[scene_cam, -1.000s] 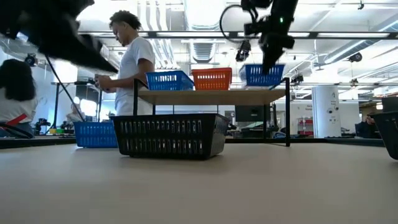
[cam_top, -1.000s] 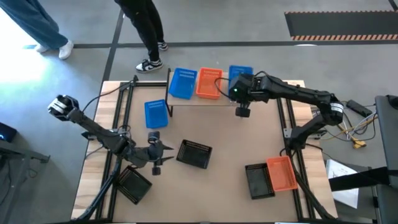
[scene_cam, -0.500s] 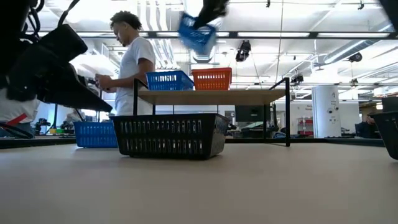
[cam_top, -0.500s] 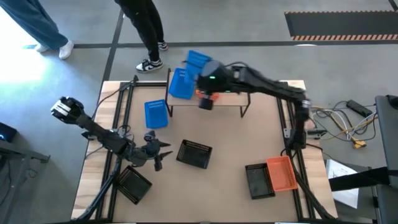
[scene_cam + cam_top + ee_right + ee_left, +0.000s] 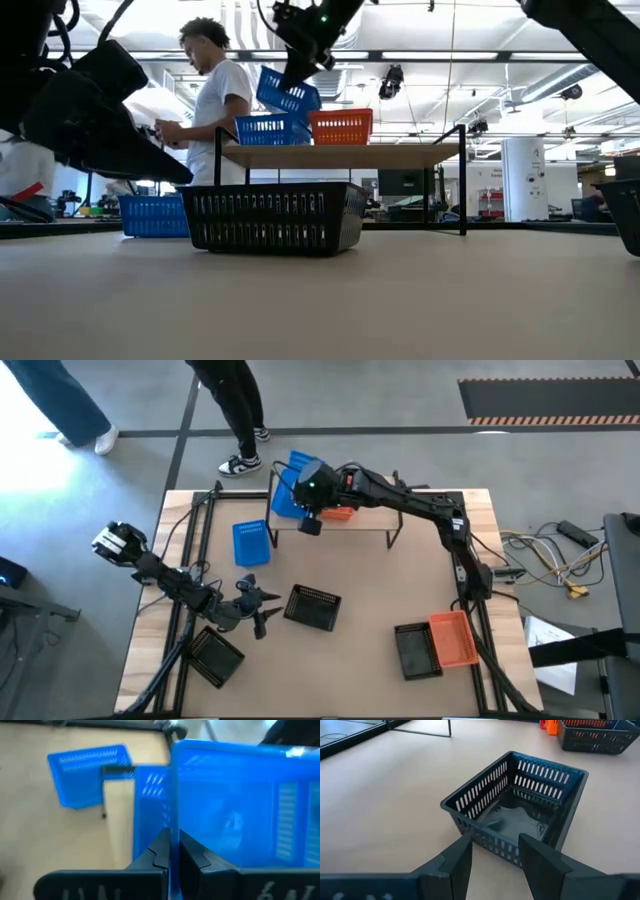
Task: Stack baskets on shelf by color
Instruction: Stack the right blue basket on the shelf on top of the left blue basket on the shelf
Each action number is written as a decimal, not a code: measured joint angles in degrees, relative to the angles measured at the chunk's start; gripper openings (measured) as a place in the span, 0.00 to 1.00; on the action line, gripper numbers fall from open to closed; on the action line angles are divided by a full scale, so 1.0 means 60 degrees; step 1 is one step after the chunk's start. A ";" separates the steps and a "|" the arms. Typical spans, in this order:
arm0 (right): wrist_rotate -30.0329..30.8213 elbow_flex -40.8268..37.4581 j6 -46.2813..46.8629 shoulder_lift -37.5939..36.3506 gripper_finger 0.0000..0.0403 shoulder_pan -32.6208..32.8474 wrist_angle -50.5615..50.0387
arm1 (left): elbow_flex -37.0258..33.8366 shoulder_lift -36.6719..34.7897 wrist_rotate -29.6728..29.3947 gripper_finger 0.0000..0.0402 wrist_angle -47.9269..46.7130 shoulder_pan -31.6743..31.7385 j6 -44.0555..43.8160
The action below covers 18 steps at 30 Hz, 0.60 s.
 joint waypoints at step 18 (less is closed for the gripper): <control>-0.0234 -0.0855 0.0432 0.0015 0.02 -0.0107 0.1782 | 0.0433 0.0509 0.0011 0.36 -0.0017 0.0000 0.0036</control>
